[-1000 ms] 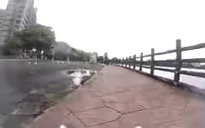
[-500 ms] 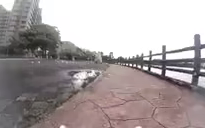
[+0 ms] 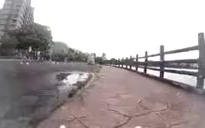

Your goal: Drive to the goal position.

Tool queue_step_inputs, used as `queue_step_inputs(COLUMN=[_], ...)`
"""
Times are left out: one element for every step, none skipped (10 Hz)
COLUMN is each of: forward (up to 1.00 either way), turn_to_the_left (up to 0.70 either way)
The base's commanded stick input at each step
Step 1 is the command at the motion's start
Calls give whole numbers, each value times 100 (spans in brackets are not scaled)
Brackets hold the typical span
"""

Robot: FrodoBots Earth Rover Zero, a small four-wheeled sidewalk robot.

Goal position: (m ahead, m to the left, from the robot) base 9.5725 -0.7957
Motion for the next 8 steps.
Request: queue_step_inputs(forward=[100, 100, 100, 100, 100, 100, 100, 100], turn_to_the_left=[-31, -31, -31, -31, -12, 10, 10, 10])
